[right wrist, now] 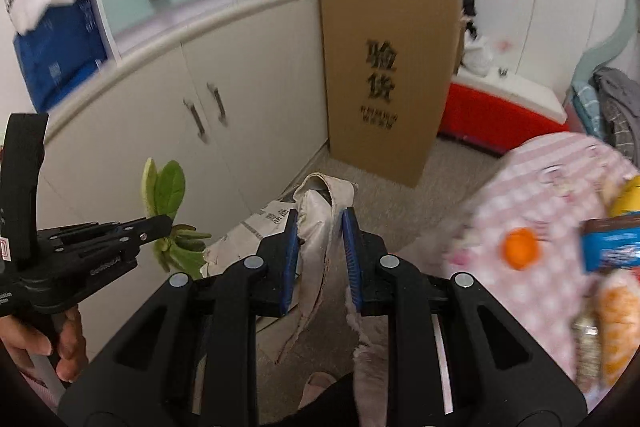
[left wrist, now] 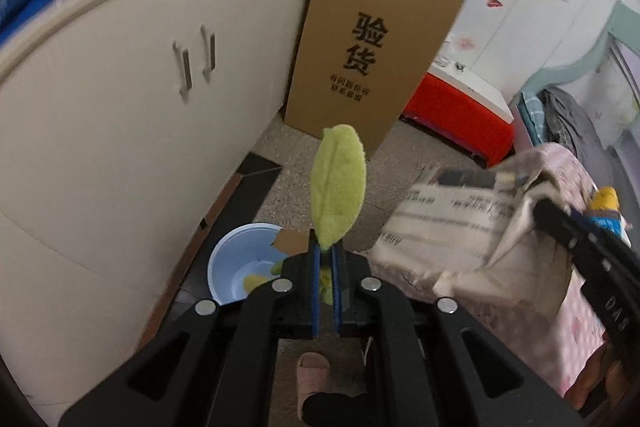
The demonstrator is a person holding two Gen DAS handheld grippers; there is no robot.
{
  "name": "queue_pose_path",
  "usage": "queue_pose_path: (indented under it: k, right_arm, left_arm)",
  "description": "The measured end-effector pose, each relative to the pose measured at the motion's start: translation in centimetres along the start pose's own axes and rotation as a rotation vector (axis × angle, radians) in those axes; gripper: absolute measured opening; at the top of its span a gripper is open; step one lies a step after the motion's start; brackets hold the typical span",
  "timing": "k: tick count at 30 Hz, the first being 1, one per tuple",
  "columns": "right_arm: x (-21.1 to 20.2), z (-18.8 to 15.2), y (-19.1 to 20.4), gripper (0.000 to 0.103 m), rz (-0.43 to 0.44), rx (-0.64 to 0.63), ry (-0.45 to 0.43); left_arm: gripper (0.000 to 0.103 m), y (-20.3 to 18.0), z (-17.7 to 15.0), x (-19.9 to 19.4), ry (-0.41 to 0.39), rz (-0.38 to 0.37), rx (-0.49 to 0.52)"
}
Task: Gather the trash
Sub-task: 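Carry the leaf toy and newspaper to the blue wastebasket and open both grippers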
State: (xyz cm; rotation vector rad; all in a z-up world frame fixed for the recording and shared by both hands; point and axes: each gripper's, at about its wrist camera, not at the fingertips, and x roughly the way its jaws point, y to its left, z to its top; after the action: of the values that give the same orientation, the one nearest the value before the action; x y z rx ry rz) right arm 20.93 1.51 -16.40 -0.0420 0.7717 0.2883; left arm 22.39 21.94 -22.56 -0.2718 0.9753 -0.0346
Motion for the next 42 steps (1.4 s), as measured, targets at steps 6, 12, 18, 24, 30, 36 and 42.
queue_pose_path:
  k: [6, 12, 18, 24, 30, 36, 42]
  right_arm:
    - [5.2, -0.7, 2.1, 0.022, -0.004, -0.029, 0.085]
    - [7.7, -2.4, 3.8, 0.022, 0.018, -0.045, 0.147]
    - [8.9, -2.5, 5.3, 0.022, 0.041, -0.059, 0.171]
    - [9.9, -1.3, 7.0, 0.028, 0.100, -0.055, 0.138]
    - [11.7, -1.5, 7.8, 0.066, 0.109, -0.036, 0.145]
    - [8.4, -1.9, 6.7, 0.067, 0.115, 0.001, 0.123]
    - [2.2, -1.7, 3.9, 0.069, 0.114, 0.068, 0.045]
  left_arm:
    - [0.063, 3.0, 0.4, 4.1, 0.076, 0.085, -0.093]
    - [0.070, 4.9, -0.4, 4.3, 0.080, 0.111, -0.115]
    - [0.074, 6.8, -1.0, 3.3, 0.058, 0.160, -0.147]
    - [0.076, 9.3, -0.9, 1.1, 0.010, 0.237, -0.239]
    - [0.078, 11.0, -0.9, -0.8, -0.031, 0.291, -0.309]
    - [0.078, 9.1, -1.3, -2.2, -0.041, 0.267, -0.268]
    - [0.078, 3.8, -1.7, -5.3, -0.085, 0.186, -0.182]
